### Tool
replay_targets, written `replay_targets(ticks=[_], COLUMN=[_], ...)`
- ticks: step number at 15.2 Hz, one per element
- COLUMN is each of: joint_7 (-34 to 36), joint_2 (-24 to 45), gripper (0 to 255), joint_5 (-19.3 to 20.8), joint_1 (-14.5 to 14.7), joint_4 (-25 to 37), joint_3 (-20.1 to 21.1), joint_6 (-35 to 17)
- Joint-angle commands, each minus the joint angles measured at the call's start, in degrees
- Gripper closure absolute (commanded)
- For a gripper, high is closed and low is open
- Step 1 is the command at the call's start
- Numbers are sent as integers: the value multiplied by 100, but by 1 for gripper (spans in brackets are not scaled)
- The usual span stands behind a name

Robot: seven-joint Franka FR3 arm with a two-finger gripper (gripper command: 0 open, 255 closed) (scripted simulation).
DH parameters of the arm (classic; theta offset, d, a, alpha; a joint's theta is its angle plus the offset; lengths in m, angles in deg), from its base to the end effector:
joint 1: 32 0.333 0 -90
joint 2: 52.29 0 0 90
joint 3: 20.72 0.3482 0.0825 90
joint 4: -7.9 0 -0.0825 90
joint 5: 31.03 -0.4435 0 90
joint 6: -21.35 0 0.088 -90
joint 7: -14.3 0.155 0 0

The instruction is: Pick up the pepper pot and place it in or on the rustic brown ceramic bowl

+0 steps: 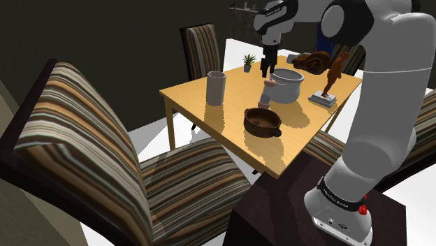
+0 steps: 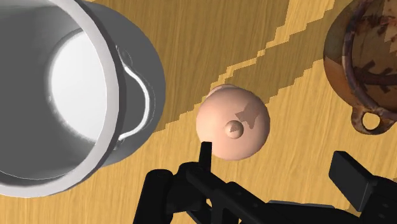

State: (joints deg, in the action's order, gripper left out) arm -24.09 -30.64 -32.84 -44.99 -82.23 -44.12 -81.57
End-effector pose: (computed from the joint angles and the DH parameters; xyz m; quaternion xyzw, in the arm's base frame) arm 0.5890 -0.3954 0.3906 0.9961 0.0212 -0.0849 0.0094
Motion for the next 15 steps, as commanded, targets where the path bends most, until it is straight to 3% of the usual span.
replay_targets(ticks=[1, 9, 15], joint_7=[-138, -160, -160], joint_2=[489, 560, 560], gripper=[0, 0, 0], joint_5=[-100, -124, -124], joint_1=[-183, -198, -197], joint_4=[554, 61, 61], joint_3=[-11, 5, 5], joint_6=[109, -449, -449])
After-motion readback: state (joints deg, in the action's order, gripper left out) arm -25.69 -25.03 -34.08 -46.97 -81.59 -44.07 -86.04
